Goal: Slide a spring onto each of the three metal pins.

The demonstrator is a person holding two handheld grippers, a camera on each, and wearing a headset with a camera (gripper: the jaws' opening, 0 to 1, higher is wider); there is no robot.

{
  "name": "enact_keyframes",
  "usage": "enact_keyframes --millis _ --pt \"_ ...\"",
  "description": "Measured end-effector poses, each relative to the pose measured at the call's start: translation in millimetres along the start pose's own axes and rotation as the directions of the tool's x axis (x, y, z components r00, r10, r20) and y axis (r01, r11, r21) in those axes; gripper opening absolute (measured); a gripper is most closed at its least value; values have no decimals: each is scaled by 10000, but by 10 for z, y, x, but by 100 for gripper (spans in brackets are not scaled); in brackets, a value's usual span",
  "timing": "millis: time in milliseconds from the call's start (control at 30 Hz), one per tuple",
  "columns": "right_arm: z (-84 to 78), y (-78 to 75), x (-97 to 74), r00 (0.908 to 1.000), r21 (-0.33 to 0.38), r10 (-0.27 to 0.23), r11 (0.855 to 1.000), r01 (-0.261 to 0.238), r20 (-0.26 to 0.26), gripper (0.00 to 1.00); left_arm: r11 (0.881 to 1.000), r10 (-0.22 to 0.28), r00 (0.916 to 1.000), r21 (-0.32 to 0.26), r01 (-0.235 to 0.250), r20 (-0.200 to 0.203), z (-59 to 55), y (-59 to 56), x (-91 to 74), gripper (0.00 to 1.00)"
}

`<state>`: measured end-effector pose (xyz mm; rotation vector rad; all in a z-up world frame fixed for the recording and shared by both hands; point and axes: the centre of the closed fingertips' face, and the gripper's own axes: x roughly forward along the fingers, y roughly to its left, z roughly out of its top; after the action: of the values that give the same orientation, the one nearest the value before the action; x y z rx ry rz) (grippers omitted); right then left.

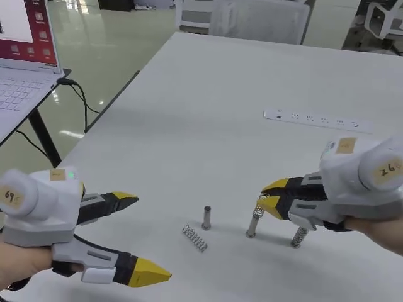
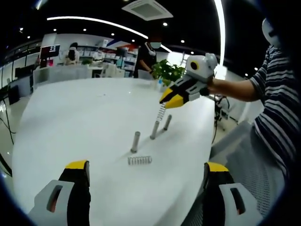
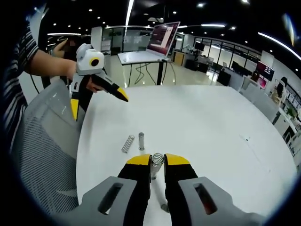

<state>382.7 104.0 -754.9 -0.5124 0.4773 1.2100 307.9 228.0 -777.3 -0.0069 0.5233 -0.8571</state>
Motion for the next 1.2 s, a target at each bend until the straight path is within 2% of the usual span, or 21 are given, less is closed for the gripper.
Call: enact_keyframes --millis 400,533,633,833,1033,1067,1200 --pt "-123 24 107 9997 -93 11 10000 -13 -260 8 9997 152 9999 -211 -151 48 -37 16 -45 98" --pt "-210 42 188 9987 -147 67 9999 -74 -496 8 9996 135 9999 -266 -135 -5 -61 1 -51 98" --pt "-303 46 264 9957 -355 39 9993 -72 -929 8 9995 145 9999 -291 -144 9 -64 -3 -47 97" --pt "-436 85 366 9907 -255 151 9995 -187 -1353 8 9996 122 9999 -255 -123 -42 -70 -19 -33 97" --pt "-513 120 404 9879 -585 178 9979 -271 -1543 8 9994 151 9999 -300 -151 -6 -66 -15 -38 97" --pt "-485 115 400 9902 -641 133 9977 -224 -1389 8 9994 153 9999 -303 -153 -18 -69 -15 -38 96" --pt "-476 123 390 9892 -746 137 9969 -248 -1457 8 9994 138 9999 -324 -140 -50 -77 -21 -41 96"
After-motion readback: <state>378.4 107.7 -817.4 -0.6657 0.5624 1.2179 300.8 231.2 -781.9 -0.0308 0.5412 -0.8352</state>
